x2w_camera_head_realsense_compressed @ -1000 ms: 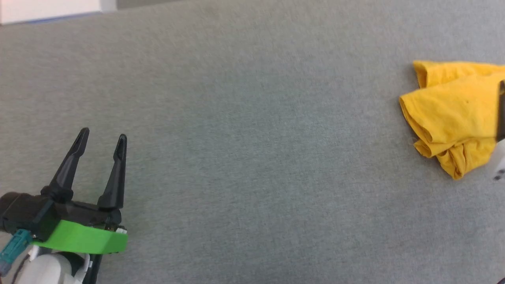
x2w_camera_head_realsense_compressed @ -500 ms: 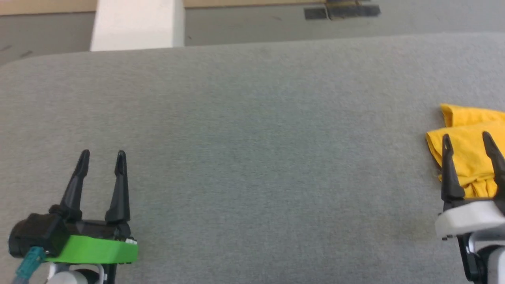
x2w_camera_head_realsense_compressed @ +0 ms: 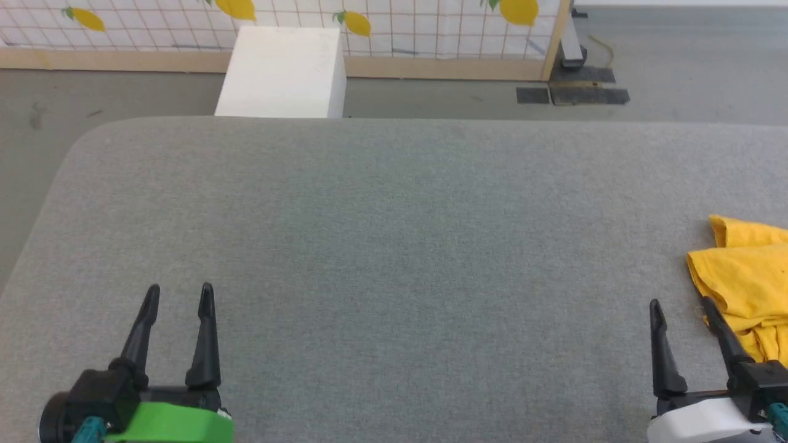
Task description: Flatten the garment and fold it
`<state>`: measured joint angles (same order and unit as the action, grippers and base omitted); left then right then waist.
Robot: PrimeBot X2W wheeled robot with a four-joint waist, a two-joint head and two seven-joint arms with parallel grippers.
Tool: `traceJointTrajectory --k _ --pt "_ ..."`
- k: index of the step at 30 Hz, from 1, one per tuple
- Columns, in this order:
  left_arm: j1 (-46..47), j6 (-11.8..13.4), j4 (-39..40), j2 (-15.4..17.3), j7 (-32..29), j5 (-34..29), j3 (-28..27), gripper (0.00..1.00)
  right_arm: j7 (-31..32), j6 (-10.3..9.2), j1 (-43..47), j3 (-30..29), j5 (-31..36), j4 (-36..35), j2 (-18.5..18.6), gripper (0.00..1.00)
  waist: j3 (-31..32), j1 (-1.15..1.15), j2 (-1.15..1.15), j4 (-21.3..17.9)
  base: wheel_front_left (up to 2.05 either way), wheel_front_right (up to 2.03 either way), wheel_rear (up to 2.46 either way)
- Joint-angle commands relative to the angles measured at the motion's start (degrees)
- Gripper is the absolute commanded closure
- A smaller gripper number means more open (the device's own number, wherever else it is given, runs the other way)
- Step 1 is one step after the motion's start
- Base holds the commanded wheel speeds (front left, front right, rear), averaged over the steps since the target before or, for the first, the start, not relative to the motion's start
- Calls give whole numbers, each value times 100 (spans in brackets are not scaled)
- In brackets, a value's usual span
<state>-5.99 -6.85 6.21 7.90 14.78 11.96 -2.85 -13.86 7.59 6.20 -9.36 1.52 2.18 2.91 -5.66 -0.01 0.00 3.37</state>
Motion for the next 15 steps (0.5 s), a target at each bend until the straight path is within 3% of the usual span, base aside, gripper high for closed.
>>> traceJointTrajectory --k 1,15 --pt "-98 -27 -29 -63 21 -60 -27 0 -61 -10 35 25 5 35 -2 0 82 1 0 61 0 0 0" --pt "-250 -58 -187 -247 21 -307 -5 0 -110 -10 -14 -33 225 58 -2 0 203 1 0 90 0 0 0"
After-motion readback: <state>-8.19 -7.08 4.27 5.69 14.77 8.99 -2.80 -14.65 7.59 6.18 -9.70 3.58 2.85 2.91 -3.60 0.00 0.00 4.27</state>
